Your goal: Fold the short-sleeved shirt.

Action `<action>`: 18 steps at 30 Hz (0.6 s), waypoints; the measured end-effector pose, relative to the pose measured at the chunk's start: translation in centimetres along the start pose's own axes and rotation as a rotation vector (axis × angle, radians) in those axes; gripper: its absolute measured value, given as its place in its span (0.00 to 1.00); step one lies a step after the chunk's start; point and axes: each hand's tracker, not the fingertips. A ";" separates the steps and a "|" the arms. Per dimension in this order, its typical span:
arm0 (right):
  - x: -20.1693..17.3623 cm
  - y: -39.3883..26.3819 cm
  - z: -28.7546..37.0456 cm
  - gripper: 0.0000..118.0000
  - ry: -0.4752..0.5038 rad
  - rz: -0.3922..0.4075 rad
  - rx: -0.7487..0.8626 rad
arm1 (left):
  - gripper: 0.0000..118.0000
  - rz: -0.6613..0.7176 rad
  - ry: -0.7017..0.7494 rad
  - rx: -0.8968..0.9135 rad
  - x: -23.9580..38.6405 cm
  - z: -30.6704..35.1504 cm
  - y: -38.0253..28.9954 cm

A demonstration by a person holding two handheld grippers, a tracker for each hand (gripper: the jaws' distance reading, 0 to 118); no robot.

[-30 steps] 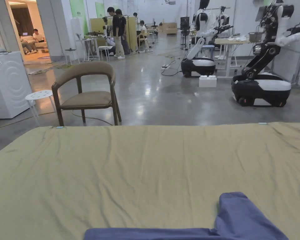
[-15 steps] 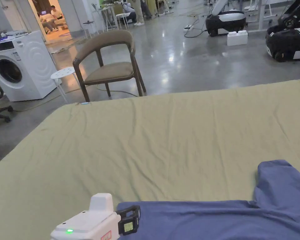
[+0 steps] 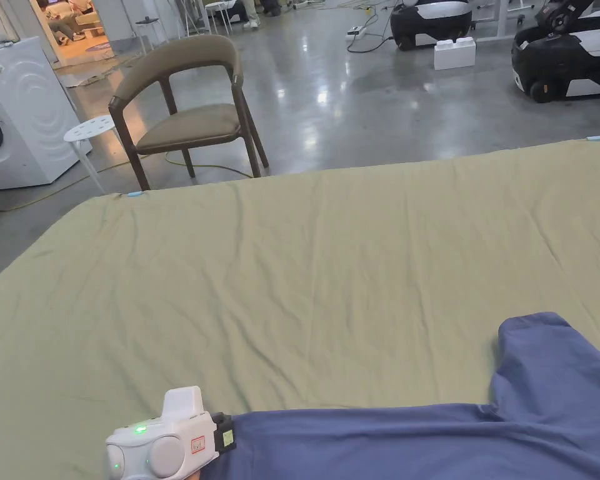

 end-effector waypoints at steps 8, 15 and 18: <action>1.7 8.9 -9.5 0.67 0.086 0.108 0.047 | 0.05 -0.108 0.042 -0.085 1.7 -1.2 0.5; 5.7 16.1 -26.8 0.64 -0.075 0.059 -0.214 | 0.06 -0.158 0.054 -0.133 2.0 -1.8 0.8; 7.0 16.3 -32.1 0.48 -0.159 0.049 -0.341 | 0.06 -0.149 0.043 -0.145 1.6 -1.8 1.1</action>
